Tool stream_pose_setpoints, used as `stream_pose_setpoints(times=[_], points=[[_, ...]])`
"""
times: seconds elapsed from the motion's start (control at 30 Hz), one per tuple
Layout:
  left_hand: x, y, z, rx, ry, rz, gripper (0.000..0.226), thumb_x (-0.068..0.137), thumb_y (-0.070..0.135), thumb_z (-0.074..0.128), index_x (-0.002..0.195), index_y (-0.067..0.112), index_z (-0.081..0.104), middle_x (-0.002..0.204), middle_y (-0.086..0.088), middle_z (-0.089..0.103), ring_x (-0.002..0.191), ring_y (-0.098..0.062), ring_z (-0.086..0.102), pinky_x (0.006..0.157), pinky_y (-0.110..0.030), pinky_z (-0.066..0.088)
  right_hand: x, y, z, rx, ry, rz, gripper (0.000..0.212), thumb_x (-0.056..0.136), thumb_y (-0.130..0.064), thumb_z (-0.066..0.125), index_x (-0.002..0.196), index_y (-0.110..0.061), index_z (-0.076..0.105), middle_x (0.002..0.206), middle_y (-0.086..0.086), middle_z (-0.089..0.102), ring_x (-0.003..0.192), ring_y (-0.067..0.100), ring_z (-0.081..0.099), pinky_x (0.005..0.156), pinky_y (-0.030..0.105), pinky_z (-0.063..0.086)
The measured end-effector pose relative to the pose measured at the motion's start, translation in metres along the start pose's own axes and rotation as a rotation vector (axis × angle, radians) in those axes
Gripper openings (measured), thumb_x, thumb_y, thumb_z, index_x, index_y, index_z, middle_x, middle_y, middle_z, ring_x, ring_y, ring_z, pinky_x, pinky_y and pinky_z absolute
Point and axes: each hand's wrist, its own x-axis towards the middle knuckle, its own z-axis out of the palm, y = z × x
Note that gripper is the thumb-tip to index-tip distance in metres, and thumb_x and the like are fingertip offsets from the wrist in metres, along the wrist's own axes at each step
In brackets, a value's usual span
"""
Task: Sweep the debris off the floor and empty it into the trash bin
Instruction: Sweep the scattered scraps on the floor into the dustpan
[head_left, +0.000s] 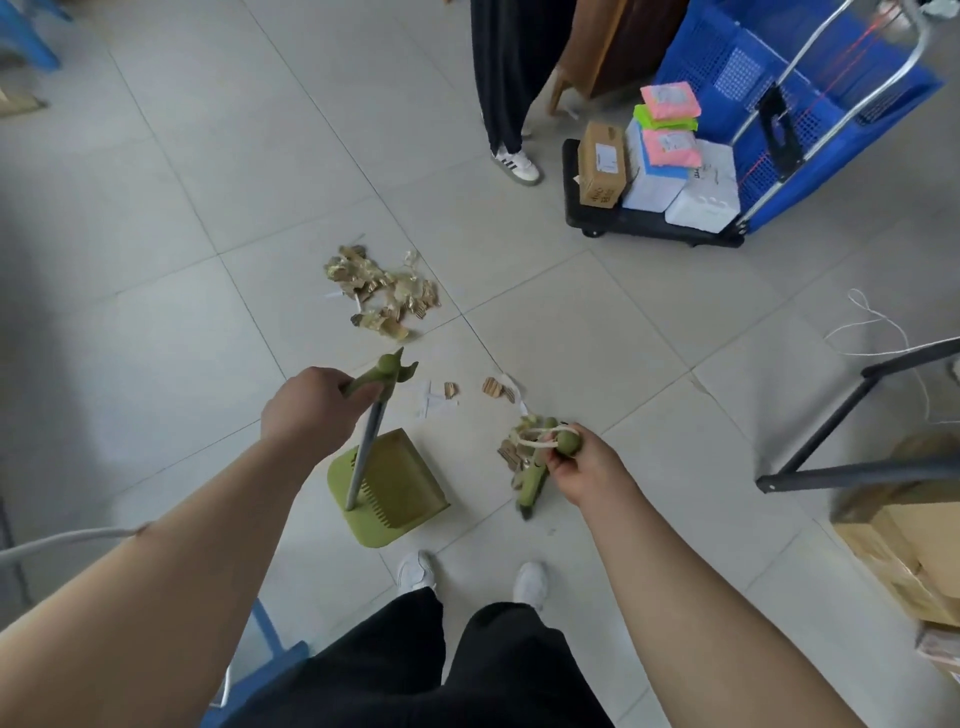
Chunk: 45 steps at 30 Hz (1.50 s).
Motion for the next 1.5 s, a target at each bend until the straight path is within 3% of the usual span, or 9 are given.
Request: stream_pose_setpoints(times=[0.1,0.23,0.37,0.5,0.63,0.83,1.07,1.3,1.5], points=[[0.001,-0.012,-0.003,-0.022,0.018,-0.037,0.046,0.088,0.055,0.054,0.075,0.013,0.068,0.066,-0.008,0.066,0.057,-0.023,0.054,0.053,-0.028,0.039,0.010,0.002,0.034,-0.034,-0.048,0.006,0.020,0.089,0.009,0.046,0.106,0.002,0.052,0.087,0.022,0.053,0.065,0.026,0.053,0.038,0.022,0.050],[0.002,-0.028,-0.007,-0.055,0.038,-0.084,0.045,0.088,0.053,0.055,0.068,0.014,0.064,0.052,0.003,0.054,0.049,-0.018,0.047,0.048,-0.024,0.033,0.020,0.004,0.083,-0.074,-0.131,0.048,0.015,0.092,0.006,0.042,0.079,0.003,0.049,0.081,0.019,0.050,0.054,0.020,0.050,0.035,0.019,0.048],[0.002,-0.041,-0.011,-0.084,0.065,-0.142,0.048,0.087,0.052,0.056,0.053,0.019,0.049,0.046,0.005,0.045,0.045,-0.018,0.041,0.047,-0.024,0.028,0.034,0.004,0.124,-0.113,-0.198,0.066,0.018,0.092,0.005,0.039,0.077,0.000,0.047,0.081,0.018,0.047,0.060,0.018,0.044,0.035,0.018,0.047],[0.003,-0.050,-0.015,-0.099,0.093,-0.165,0.048,0.088,0.049,0.057,0.052,0.019,0.045,0.043,0.005,0.042,0.045,-0.018,0.039,0.047,-0.024,0.027,0.046,-0.002,0.150,-0.127,-0.246,0.066,0.009,0.094,0.003,0.042,0.095,0.002,0.051,0.089,0.018,0.049,0.054,0.016,0.049,0.038,0.019,0.049],[0.003,-0.059,-0.024,-0.118,0.121,-0.183,0.048,0.089,0.048,0.057,0.052,0.019,0.049,0.037,0.006,0.043,0.043,-0.016,0.040,0.047,-0.023,0.027,0.042,-0.005,0.157,-0.176,-0.275,0.059,0.018,0.092,0.006,0.042,0.077,-0.001,0.050,0.074,0.014,0.046,0.053,0.016,0.045,0.036,0.018,0.046],[0.004,-0.070,-0.044,-0.112,0.142,-0.203,0.045,0.090,0.050,0.055,0.057,0.020,0.053,0.049,0.003,0.052,0.049,-0.019,0.047,0.047,-0.024,0.031,0.015,-0.024,0.141,-0.527,-0.344,0.128,0.019,0.091,0.002,0.044,0.075,-0.002,0.050,0.071,0.013,0.048,0.039,0.013,0.051,0.033,0.015,0.041],[0.004,-0.073,-0.058,-0.083,0.171,-0.211,0.044,0.088,0.058,0.053,0.068,0.021,0.065,0.061,-0.001,0.065,0.059,-0.021,0.059,0.050,-0.026,0.042,-0.009,-0.034,0.144,-0.913,-0.412,0.256,0.019,0.088,0.002,0.046,0.072,-0.004,0.052,0.061,0.012,0.056,0.044,0.011,0.053,0.032,0.014,0.038],[0.014,-0.078,-0.069,-0.124,0.189,-0.278,0.042,0.088,0.058,0.053,0.070,0.023,0.065,0.063,-0.001,0.067,0.062,-0.023,0.062,0.057,-0.032,0.051,0.009,-0.003,0.181,-1.104,-0.411,0.373,0.020,0.090,0.002,0.047,0.072,-0.001,0.055,0.063,0.019,0.060,0.040,0.014,0.053,0.030,0.015,0.039],[0.044,-0.062,-0.072,-0.124,0.204,-0.325,0.044,0.090,0.057,0.053,0.073,0.019,0.067,0.064,-0.002,0.066,0.058,-0.021,0.057,0.052,-0.027,0.042,0.050,-0.021,0.225,-1.292,-0.402,0.357,0.016,0.090,-0.002,0.050,0.075,-0.004,0.054,0.057,0.016,0.062,0.038,0.012,0.055,0.032,0.011,0.037]])
